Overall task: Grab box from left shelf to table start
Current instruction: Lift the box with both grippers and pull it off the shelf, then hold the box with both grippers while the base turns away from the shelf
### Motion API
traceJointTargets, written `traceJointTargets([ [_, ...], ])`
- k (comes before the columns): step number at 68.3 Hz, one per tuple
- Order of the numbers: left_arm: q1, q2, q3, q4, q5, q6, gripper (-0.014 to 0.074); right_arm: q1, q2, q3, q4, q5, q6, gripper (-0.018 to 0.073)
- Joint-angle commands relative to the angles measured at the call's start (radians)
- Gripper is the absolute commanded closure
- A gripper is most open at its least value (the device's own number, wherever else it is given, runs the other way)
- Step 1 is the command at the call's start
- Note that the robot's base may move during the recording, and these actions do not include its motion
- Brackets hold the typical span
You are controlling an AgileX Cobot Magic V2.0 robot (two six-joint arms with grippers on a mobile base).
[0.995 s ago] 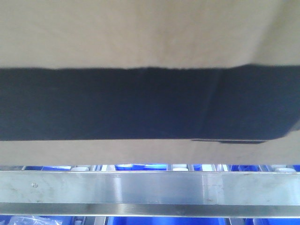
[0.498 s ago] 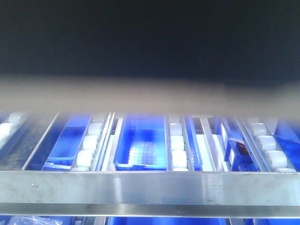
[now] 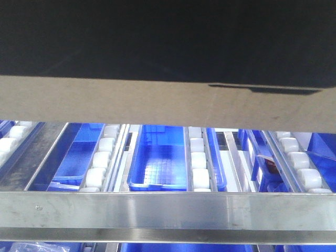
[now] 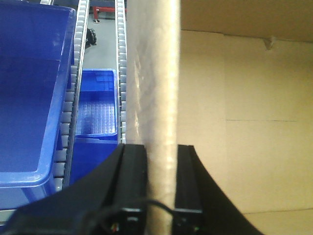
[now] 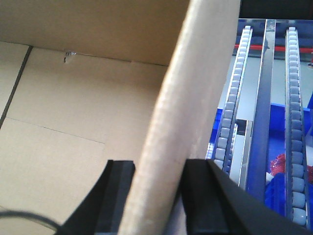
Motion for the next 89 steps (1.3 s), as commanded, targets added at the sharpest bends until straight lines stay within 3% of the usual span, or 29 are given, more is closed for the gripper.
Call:
traceJointTargets([
  [1,-0.007,0.018,-0.038,0.048,0.045,-0.009,0.0688,-0.002,0.012,-0.028,-0.066,-0.118,-0.05,0.05],
  [89,-0.007,0.018,-0.038,0.05,0.045,-0.009,0.0688,-0.002,0.012,-0.028,-0.066,-0.117,-0.05,0.05],
])
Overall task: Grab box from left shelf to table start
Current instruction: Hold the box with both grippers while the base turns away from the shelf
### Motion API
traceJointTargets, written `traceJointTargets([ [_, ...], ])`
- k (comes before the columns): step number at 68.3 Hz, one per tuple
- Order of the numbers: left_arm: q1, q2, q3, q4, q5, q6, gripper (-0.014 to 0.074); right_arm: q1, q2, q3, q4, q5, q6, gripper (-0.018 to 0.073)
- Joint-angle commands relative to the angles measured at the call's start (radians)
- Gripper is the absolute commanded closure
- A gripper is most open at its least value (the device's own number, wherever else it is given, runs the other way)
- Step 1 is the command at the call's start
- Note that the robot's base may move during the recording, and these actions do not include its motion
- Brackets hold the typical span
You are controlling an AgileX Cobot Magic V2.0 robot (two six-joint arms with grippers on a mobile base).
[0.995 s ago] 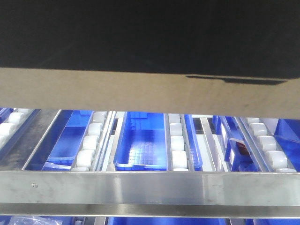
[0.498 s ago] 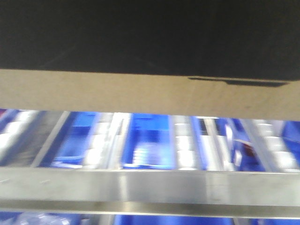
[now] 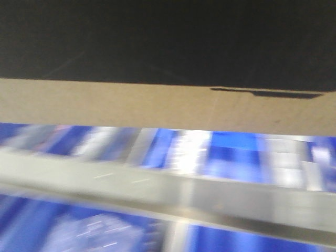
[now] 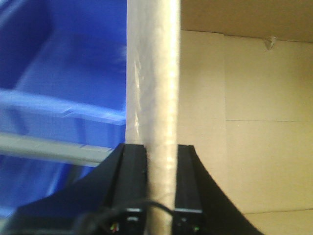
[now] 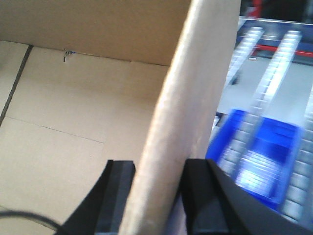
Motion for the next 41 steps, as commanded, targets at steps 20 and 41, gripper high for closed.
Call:
traceJointTargets([
  [20,-0.007,0.012,-0.038,0.05,0.045,-0.009,0.0688,-0.002,0.012,-0.028,-0.061,-0.123,-0.05,0.05],
  [41,-0.007,0.012,-0.038,0.05,0.045,-0.009,0.0688,-0.002,0.012,-0.028,-0.061,-0.123,-0.05,0.05],
])
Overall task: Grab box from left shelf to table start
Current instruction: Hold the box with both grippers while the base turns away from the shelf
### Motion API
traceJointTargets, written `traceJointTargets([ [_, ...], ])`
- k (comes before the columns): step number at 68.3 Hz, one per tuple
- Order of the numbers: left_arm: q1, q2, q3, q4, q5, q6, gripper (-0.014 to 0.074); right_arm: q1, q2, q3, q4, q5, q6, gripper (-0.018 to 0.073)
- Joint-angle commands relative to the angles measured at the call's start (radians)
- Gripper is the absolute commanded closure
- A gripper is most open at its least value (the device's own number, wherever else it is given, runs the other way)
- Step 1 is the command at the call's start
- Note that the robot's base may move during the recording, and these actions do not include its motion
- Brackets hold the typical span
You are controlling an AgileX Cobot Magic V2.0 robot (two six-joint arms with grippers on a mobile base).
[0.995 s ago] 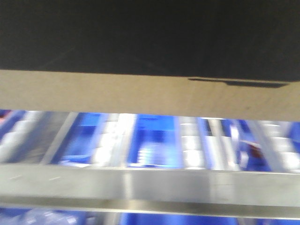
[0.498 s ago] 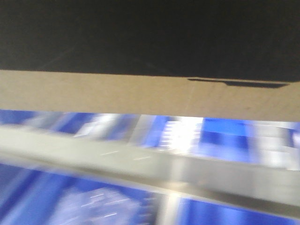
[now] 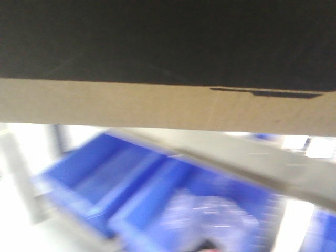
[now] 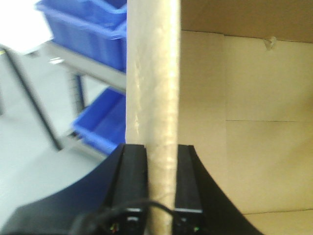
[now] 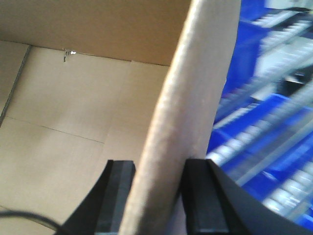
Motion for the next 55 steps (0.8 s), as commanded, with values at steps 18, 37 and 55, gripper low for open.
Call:
traceJointTargets([
  [18,-0.007,0.012,-0.038,0.05,0.045,-0.009,0.0688,-0.002,0.012,-0.028,-0.061,-0.123,-0.05,0.05],
  [37,-0.007,0.012,-0.038,0.05,0.045,-0.009,0.0688,-0.002,0.012,-0.028,-0.061,-0.123,-0.05,0.05],
  [55,-0.007,0.012,-0.038,0.048,0.045,-0.009,0.0688,-0.002,0.012,-0.028,-0.061,-0.123,-0.05,0.05],
])
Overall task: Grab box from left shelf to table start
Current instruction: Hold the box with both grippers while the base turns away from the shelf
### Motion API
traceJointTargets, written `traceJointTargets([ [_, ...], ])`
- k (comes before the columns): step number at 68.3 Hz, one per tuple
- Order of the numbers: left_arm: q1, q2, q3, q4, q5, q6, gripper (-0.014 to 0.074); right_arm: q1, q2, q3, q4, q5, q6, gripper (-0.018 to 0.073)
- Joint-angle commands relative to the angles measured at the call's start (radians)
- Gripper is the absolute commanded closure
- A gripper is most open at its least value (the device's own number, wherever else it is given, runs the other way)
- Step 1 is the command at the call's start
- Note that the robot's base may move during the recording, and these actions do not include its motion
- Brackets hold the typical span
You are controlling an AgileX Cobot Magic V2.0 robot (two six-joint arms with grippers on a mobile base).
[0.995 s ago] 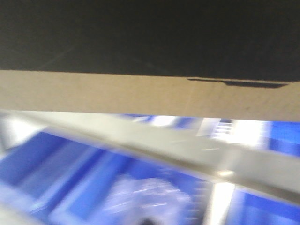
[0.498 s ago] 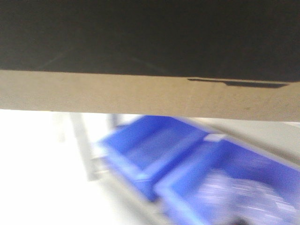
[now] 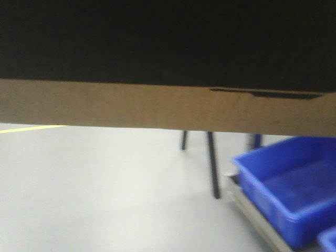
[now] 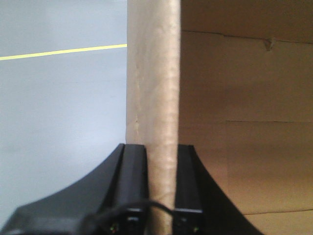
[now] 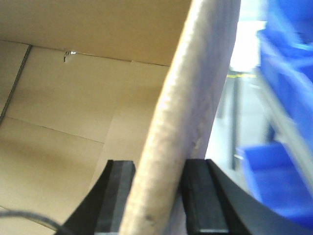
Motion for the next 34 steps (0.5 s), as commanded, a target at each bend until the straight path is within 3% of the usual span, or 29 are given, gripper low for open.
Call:
traceJointTargets([
  [1,-0.007,0.012,-0.038,0.048,0.045,-0.009,0.0688,-0.002,0.012,-0.028,-0.061,-0.123,-0.05,0.05],
  [34,-0.007,0.012,-0.038,0.048,0.045,-0.009,0.0688,-0.002,0.012,-0.028,-0.061,-0.123,-0.05,0.05],
])
